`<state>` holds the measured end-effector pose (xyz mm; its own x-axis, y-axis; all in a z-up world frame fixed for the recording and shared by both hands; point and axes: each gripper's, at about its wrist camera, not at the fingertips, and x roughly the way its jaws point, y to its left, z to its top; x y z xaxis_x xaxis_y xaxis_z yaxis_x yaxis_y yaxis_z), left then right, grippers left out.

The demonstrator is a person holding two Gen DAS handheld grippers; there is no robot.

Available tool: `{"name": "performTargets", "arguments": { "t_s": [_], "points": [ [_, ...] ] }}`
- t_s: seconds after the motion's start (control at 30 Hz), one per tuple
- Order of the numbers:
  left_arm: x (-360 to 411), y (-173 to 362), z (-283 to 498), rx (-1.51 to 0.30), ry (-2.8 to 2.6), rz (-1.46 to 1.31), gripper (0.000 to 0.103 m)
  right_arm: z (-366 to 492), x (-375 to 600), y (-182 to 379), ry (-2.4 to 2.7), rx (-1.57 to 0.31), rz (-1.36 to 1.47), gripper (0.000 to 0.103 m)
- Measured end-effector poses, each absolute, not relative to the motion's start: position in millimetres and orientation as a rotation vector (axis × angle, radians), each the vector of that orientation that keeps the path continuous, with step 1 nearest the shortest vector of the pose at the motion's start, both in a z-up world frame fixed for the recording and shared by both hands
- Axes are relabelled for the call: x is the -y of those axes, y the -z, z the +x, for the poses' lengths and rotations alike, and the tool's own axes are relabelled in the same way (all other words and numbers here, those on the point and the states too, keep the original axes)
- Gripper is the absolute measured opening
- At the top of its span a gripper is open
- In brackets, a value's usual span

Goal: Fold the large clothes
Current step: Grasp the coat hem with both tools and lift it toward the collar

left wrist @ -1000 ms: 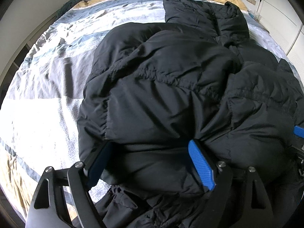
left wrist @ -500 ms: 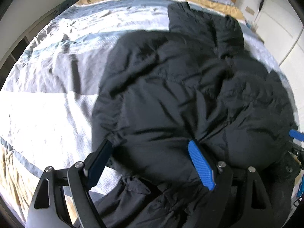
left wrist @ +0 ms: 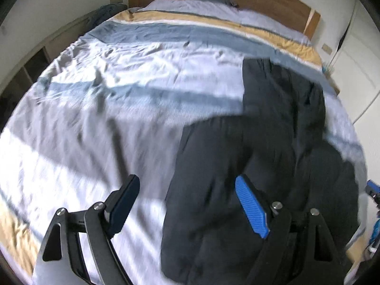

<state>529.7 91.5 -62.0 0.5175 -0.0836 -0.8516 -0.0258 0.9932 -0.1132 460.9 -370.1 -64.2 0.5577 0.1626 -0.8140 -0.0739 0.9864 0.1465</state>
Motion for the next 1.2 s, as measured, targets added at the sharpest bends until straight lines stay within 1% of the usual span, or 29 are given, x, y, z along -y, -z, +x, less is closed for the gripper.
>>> {"name": "performTargets", "arguments": {
  "t_s": [0.2,0.33,0.5,0.57,0.63,0.8,0.93,0.97,1.0,1.03,1.07,1.1,1.13,1.2],
  "points": [
    [-81,81,628,-1.048,0.172,-0.249,0.082,545,389,72,-0.156,-0.934,0.201,0.072],
    [-64,102,692,-1.056,0.275,-0.397,0.082,601,390,87,-0.174,-0.924,0.269,0.072],
    [-35,125,754,-1.047,0.341,-0.535,0.082,658,387,113,-0.193,-0.925,0.375,0.073],
    [-23,134,772,-1.055,0.364,-0.567,0.082,680,386,123,-0.211,-0.917,0.422,0.073],
    [-10,142,787,-1.068,0.382,-0.579,0.082,697,384,129,-0.225,-0.911,0.457,0.076],
    [20,162,819,-1.095,0.383,-0.583,0.082,733,386,139,-0.223,-0.880,0.563,0.078],
    [31,173,830,-1.121,0.357,-0.610,0.081,761,376,150,-0.171,-0.935,0.536,0.077],
    [33,175,832,-1.128,0.347,-0.613,0.081,766,372,152,-0.159,-0.950,0.523,0.073],
    [33,177,833,-1.135,0.337,-0.608,0.077,770,368,154,-0.152,-0.964,0.514,0.063],
    [35,179,835,-1.145,0.326,-0.602,0.065,772,366,155,-0.151,-0.974,0.508,0.058],
    [35,182,836,-1.155,0.321,-0.598,0.058,773,364,155,-0.149,-0.986,0.500,0.046],
    [36,185,837,-1.169,0.312,-0.595,0.038,774,361,155,-0.156,-0.992,0.491,0.025],
    [37,187,837,-1.178,0.303,-0.588,0.017,773,356,152,-0.168,-0.990,0.472,0.017],
    [40,186,833,-1.174,0.281,-0.567,0.010,769,350,145,-0.178,-0.983,0.428,0.012]
  ]
}}
